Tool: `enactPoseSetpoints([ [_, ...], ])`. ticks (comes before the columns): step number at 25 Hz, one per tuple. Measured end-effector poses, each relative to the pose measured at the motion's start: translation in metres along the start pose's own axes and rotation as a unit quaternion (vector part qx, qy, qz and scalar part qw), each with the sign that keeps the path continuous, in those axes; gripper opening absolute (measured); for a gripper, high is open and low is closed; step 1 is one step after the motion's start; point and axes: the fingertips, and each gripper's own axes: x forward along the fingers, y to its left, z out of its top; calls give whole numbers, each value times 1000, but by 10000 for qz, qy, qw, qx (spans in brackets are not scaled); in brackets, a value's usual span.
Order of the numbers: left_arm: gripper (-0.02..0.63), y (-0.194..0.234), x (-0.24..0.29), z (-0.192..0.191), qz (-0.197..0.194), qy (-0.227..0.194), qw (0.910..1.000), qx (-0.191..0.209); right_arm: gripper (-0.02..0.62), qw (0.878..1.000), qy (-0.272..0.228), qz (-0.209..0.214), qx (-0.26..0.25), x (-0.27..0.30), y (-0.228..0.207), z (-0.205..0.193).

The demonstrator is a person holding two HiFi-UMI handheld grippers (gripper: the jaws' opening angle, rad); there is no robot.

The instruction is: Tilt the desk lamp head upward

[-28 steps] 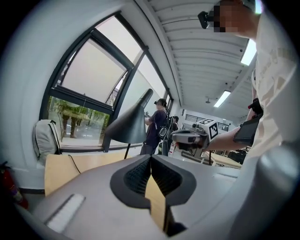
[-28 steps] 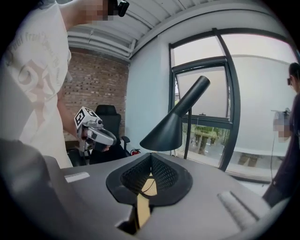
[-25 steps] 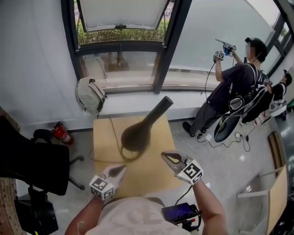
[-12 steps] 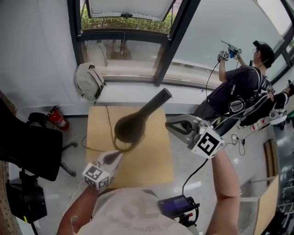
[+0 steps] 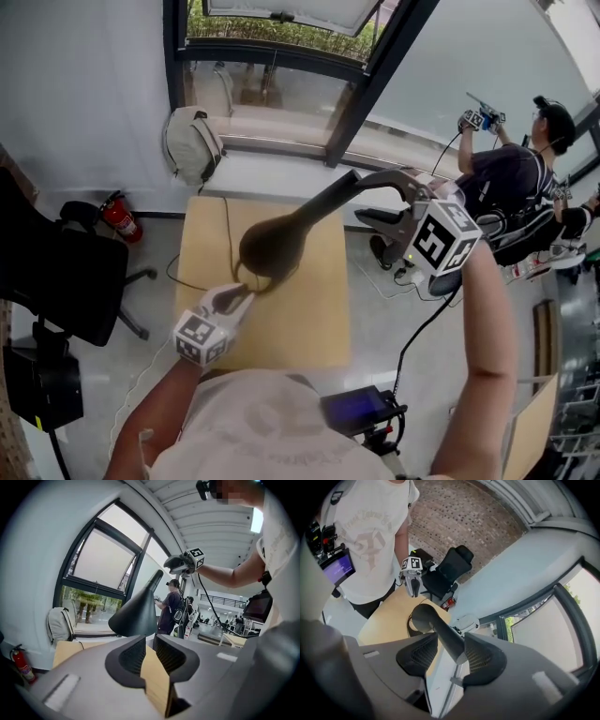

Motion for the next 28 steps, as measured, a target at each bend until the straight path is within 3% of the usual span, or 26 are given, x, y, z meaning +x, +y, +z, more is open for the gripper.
enactPoseSetpoints([
  [4, 66, 6, 3, 1, 101, -21, 9999, -75, 222, 9973, 459, 163, -551, 10, -10, -5],
  [9, 75, 11, 7, 0, 147, 10, 9999, -73, 255, 9829, 1136, 586, -1325, 24, -10, -14],
  [18, 127, 26, 25, -13, 249, 152, 9995, -157, 262, 9610, 1804, 1098, -1788, 41, -9, -34],
  [23, 193, 30, 37, -29, 81, 287, 9973, -677, 262, 9579, 1878, 1069, -1887, 51, -3, -35],
  [28, 221, 25, 48, -16, -131, 111, 9944, -1047, 260, 9504, 2020, 984, -2153, 53, -5, -39],
])
